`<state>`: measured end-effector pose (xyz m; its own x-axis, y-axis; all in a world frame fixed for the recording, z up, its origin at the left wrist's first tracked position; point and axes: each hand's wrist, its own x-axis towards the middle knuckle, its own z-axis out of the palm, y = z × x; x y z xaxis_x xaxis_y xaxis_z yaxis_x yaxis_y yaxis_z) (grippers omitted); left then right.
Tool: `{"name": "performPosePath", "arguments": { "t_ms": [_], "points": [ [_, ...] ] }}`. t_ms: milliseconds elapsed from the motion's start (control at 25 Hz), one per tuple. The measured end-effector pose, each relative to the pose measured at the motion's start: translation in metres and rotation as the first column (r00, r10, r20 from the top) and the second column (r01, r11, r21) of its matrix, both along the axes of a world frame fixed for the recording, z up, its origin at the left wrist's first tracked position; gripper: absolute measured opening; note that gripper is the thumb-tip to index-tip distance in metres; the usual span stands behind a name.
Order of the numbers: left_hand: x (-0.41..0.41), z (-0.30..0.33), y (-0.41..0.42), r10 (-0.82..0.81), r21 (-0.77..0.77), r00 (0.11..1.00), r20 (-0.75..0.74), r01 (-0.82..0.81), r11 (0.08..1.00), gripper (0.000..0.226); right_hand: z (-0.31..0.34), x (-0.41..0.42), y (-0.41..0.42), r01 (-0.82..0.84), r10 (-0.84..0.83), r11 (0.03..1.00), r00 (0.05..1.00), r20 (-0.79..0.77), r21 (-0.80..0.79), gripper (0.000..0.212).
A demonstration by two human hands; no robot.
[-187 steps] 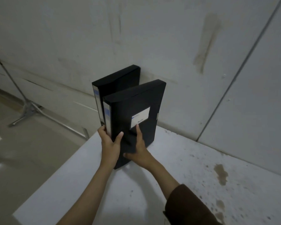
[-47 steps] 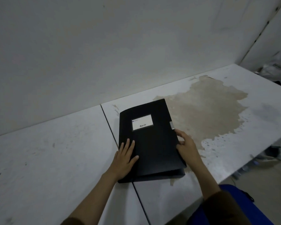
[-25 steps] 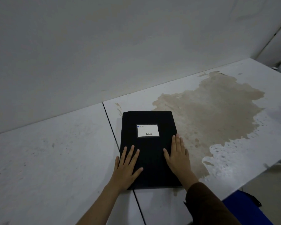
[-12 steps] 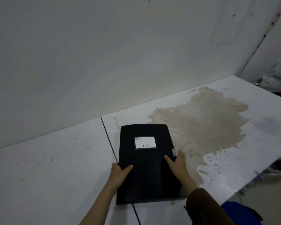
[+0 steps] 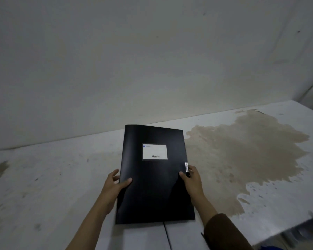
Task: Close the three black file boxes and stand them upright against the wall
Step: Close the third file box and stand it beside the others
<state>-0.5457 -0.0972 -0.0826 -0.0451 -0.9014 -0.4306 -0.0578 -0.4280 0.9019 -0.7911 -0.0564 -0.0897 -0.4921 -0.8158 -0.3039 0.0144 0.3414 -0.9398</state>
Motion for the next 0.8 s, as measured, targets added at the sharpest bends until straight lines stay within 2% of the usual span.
{"name": "performPosePath", "arguments": {
  "t_ms": [200, 440, 800],
  "points": [
    [0.052, 0.018, 0.005, 0.119, -0.132, 0.987, -0.109, -0.133, 0.982, 0.052, 0.033, 0.051, -0.028, -0.108, 0.112, 0.987, 0.993, 0.026, -0.121, 0.036],
    [0.128, 0.037, 0.028, 0.334, -0.193, 0.928, -0.165, -0.363, 0.912, 0.049, 0.064, 0.136, -0.044, -0.241, 0.253, 0.946, 0.967, 0.032, -0.216, 0.039],
    [0.320, 0.068, 0.098, 0.568, -0.292, 0.794, -0.216, -0.608, 0.739, 0.034, 0.085, 0.349, -0.032, -0.457, 0.471, 0.838, 0.882, -0.027, -0.299, 0.040]
  ]
}}
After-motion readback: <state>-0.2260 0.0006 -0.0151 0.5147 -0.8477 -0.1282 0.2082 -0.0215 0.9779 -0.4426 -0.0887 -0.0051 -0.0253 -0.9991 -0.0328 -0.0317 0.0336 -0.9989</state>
